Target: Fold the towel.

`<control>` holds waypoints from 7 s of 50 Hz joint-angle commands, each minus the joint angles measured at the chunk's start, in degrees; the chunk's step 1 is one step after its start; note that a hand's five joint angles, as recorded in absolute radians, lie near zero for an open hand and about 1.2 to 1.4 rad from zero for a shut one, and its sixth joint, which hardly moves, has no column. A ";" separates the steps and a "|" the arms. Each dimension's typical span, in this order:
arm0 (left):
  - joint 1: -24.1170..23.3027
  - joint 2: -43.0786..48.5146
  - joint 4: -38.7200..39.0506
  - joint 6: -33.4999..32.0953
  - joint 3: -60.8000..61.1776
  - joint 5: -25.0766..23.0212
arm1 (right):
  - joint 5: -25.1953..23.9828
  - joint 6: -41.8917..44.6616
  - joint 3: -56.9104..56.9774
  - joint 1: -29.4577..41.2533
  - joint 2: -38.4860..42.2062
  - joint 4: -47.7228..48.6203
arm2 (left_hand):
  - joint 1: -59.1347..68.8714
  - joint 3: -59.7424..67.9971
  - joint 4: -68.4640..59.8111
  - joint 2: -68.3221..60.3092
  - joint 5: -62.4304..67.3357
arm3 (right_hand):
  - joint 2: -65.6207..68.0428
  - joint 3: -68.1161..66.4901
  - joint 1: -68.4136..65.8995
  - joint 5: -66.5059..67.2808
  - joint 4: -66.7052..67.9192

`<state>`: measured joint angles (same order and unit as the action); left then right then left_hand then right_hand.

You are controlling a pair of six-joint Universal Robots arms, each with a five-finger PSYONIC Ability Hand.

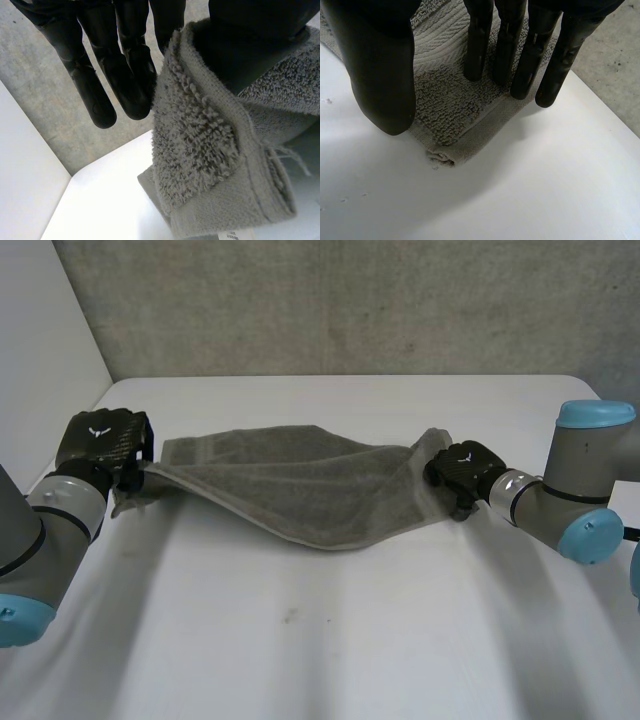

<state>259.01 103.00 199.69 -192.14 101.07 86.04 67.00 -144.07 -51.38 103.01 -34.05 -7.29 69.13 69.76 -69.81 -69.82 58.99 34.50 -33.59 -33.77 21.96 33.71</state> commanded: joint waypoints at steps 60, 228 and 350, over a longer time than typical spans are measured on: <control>0.00 0.10 0.26 -0.26 0.26 0.09 | -0.03 -0.16 6.91 0.70 4.61 -1.41 | 10.87 10.24 -10.19 -10.18 11.01 | 18.81 -19.72 -19.55 21.35 19.61; -2.55 7.15 -7.12 -10.10 -3.89 -1.05 | -0.03 4.23 -21.81 -8.87 -29.64 -9.05 | 10.87 10.24 -10.19 -10.18 11.01 | 45.50 -46.41 -46.23 48.04 46.29; -6.41 6.43 -10.20 -0.34 -8.88 0.53 | 2.17 -0.87 -21.47 -11.25 -16.67 4.20 | -59.13 -59.76 59.81 59.82 -58.99 | -20.39 19.47 19.65 -17.85 -19.59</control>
<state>253.35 110.51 187.45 -192.78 89.31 86.51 68.96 -147.63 -69.46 92.32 -52.48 -7.75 9.95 9.64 -9.60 -9.48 1.76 14.58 -14.24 -13.41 3.65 15.10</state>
